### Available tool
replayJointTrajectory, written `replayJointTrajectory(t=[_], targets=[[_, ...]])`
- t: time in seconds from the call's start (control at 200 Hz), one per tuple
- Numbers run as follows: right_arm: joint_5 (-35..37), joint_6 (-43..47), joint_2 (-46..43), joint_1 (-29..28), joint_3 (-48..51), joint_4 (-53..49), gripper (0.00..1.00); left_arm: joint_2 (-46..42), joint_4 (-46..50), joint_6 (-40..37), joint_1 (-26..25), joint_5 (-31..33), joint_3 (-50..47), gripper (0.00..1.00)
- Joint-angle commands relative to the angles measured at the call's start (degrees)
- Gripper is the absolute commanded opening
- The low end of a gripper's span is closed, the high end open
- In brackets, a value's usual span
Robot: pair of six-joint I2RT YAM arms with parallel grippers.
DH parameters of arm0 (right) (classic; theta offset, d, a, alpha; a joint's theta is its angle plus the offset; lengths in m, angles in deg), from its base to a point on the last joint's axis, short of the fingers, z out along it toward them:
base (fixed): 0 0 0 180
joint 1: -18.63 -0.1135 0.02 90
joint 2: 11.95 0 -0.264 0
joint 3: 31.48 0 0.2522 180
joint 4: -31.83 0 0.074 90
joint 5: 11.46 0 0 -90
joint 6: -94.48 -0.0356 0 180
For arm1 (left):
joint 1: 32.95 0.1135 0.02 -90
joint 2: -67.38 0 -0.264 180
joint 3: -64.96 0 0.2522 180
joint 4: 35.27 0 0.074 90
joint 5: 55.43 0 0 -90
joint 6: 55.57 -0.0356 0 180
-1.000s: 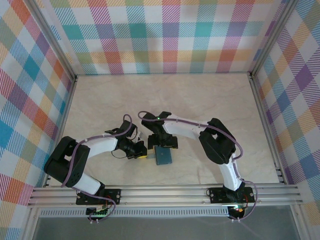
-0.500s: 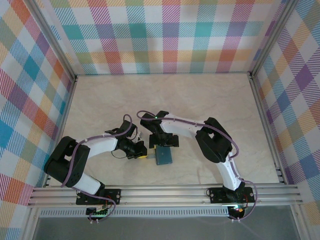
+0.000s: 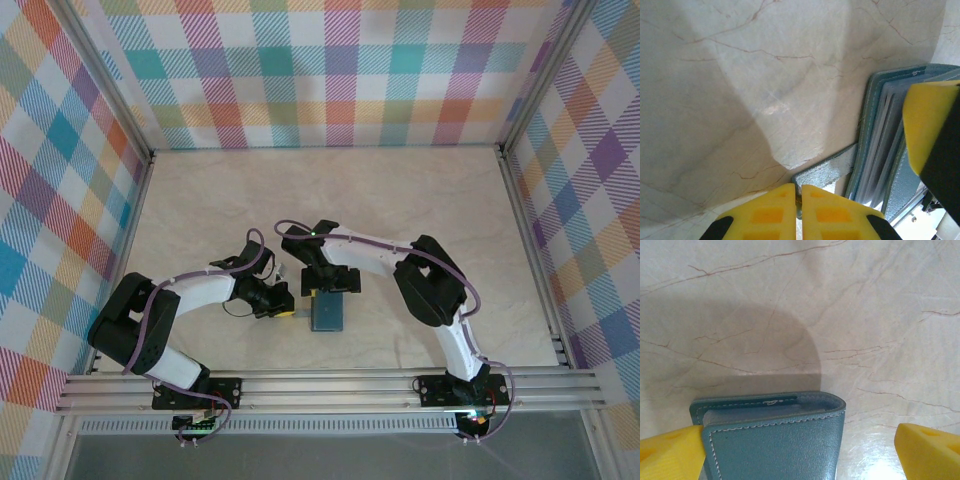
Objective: Take the credit cards out of the card holder
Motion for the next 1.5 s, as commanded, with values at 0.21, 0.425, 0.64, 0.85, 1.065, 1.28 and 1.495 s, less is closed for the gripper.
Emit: replayJointTrajectory(t=[0.21,0.425,0.64,0.85,1.065,1.28,1.495], targets=[[2.59,-0.58,-3.07,-0.21,-1.25,-4.46,0.95,0.58,2.84,-0.92,0.35,0.0,-0.52,0.09],[3.08,-0.75,-4.82,-0.21,-0.88,-5.43,0.93,0.49,3.38,-0.9,0.35,0.52,-0.34,0.09],[2.16,-0.76,-6.73,-0.21,1.43,-4.65,0.86,0.2,3.29,-0.47,0.35,0.57,-0.59,0.09],[1.35,-0.76,-7.89,0.05,4.02,-2.77,0.8,-0.08,3.63,-0.38,0.35,0.87,-0.57,0.1],[-0.14,-0.94,-9.57,0.67,7.54,0.17,0.77,-0.89,4.48,-0.08,0.35,1.31,-0.26,0.1],[-4.65,1.11,-13.89,2.78,14.86,9.0,0.62,-2.34,6.27,0.18,0.35,3.78,0.06,0.1],[-12.05,2.22,-20.02,6.27,25.9,23.24,0.51,-4.04,8.05,0.4,0.35,5.33,0.45,0.1]])
